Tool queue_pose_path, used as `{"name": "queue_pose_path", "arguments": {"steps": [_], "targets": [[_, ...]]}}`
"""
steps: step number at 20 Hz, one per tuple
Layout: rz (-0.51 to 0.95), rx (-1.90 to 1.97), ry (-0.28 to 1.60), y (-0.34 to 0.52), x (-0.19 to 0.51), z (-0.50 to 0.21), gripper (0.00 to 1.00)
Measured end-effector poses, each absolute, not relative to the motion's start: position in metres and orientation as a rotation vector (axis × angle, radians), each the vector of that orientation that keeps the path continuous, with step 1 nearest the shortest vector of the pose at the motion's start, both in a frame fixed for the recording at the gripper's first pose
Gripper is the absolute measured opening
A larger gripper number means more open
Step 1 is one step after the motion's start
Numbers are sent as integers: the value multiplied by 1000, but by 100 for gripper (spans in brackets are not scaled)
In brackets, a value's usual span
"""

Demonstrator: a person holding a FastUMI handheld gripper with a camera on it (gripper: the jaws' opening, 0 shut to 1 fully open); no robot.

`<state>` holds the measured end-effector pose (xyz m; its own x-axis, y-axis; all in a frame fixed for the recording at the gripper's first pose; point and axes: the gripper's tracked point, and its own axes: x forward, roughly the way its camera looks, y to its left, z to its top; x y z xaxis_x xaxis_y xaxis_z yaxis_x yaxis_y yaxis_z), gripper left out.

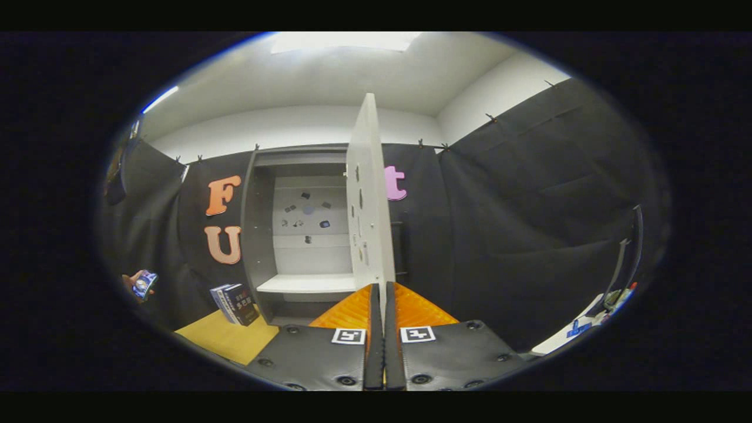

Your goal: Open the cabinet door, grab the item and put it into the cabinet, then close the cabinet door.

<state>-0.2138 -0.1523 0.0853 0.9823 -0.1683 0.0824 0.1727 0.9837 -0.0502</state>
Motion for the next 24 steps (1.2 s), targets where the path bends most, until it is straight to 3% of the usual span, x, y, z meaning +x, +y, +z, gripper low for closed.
{"name": "queue_pose_path", "arguments": {"steps": [1, 6, 10, 18, 24], "targets": [[-164, -60, -63, -135, -224, 77, 10], [-144, -88, -43, -68, -236, 53, 59], [-81, -92, 40, -26, -204, 7, 98], [20, -145, 335, 6, -93, -158, 97], [39, -146, 569, -2, -48, -299, 98]]}}
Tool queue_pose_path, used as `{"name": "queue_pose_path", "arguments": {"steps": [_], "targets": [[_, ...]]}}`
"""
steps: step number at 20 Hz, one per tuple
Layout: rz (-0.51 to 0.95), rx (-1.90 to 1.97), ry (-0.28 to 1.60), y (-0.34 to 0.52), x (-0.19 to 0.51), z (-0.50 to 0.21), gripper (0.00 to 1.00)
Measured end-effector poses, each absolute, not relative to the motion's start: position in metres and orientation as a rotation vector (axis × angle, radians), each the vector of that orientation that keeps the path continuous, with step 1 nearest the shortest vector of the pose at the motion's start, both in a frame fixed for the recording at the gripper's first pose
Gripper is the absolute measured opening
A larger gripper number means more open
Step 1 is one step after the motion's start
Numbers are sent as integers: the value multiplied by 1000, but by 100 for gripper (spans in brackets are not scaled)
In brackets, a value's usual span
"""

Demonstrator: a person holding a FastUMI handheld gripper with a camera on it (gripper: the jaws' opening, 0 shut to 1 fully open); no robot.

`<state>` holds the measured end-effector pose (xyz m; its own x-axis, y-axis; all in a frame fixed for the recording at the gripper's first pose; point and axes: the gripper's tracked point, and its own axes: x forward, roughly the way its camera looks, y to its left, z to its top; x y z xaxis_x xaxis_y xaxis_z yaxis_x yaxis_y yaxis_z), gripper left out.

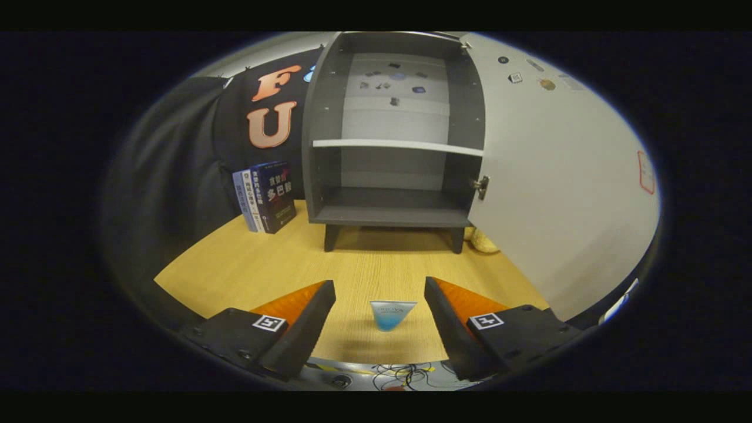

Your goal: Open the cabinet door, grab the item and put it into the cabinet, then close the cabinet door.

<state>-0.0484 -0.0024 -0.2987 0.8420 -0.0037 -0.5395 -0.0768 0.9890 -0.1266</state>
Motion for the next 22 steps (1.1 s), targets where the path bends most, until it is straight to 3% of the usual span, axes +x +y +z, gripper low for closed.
{"name": "queue_pose_path", "arguments": {"steps": [7, 11, 12, 22], "targets": [[8, -69, 715, -13, -42, -375, 98], [-10, -23, 742, -14, -41, -376, 60], [-4, -10, 737, -11, -36, -367, 58], [110, -38, 364, 28, 74, -95, 57]]}}
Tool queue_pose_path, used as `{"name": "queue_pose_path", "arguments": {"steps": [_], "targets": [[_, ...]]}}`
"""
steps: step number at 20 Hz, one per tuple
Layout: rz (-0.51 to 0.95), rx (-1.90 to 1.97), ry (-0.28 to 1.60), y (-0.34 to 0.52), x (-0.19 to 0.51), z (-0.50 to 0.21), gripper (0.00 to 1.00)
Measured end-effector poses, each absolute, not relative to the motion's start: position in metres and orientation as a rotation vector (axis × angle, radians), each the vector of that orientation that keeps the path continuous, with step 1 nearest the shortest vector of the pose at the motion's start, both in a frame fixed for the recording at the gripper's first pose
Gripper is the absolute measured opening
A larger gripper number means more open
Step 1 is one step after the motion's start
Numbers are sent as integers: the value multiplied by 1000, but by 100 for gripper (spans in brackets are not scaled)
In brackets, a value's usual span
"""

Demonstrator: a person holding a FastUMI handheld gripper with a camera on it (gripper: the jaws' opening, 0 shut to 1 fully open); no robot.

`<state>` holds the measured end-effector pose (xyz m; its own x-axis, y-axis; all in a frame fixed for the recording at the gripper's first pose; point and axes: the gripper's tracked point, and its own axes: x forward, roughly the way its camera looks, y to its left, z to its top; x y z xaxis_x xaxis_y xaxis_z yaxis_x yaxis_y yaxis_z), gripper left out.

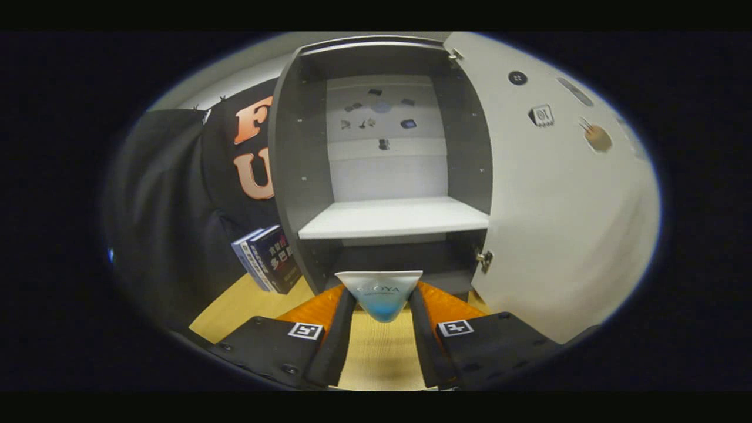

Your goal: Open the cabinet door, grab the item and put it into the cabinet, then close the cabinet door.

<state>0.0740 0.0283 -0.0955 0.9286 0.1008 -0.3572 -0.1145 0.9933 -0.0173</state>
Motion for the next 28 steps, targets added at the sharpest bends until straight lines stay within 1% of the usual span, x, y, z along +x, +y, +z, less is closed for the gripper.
{"name": "queue_pose_path", "arguments": {"steps": [1, 3, 6, 9, 11, 12, 13, 15, 21, 25, 27, 28], "targets": [[147, -26, 327, 35, 91, -72, 57], [166, -17, 310, 38, 130, -48, 57], [144, -27, 347, 35, 197, -32, 57], [164, 12, 358, 39, 249, -20, 58], [134, 10, 426, 32, 276, -27, 57], [108, -10, 505, 27, 285, -38, 57], [89, -23, 546, 23, 293, -44, 57], [90, -23, 552, 28, 306, -41, 58], [102, -55, 645, 46, 317, -71, 57], [91, -76, 622, 51, 323, -72, 60], [94, -75, 620, 53, 321, -70, 67], [95, -75, 615, 54, 321, -70, 76]]}}
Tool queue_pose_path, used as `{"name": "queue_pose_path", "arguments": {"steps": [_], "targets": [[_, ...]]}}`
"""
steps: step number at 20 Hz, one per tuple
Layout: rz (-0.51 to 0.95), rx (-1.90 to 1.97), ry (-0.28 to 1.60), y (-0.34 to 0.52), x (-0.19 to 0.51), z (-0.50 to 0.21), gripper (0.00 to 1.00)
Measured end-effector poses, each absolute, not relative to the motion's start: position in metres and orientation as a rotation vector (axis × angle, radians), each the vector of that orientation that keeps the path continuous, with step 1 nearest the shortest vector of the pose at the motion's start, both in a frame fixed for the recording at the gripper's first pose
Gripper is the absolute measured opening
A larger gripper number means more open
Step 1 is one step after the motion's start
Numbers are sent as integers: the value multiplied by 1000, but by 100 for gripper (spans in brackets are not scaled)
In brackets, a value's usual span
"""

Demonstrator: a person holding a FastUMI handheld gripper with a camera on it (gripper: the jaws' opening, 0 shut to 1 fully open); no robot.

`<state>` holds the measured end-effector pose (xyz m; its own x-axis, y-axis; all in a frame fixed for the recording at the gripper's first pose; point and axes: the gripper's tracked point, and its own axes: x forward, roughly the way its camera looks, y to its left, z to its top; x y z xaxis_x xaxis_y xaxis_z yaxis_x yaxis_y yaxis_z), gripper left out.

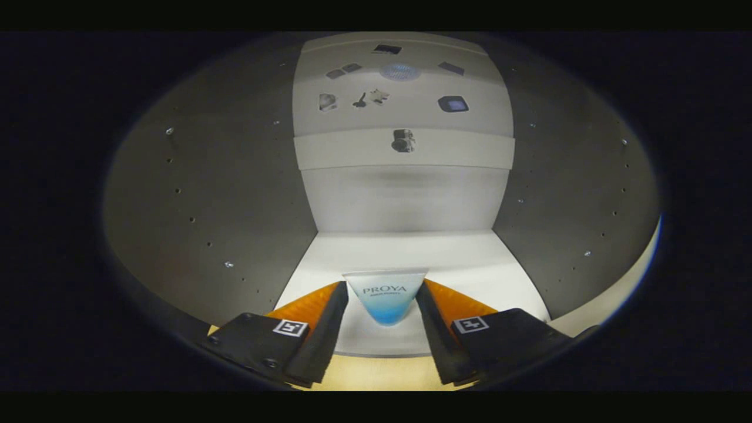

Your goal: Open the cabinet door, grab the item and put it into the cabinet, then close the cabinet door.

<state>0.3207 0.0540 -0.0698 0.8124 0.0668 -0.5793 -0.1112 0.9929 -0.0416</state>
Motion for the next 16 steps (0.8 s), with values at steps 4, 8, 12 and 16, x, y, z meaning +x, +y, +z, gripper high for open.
{"name": "queue_pose_path", "arguments": {"steps": [4, 8, 12, 16], "targets": [[86, -83, 568, 54, 312, -54, 93], [75, -81, 505, 55, 281, -32, 93], [78, -79, 426, 62, 224, -5, 93], [73, -111, 321, 68, 145, 26, 93]]}}
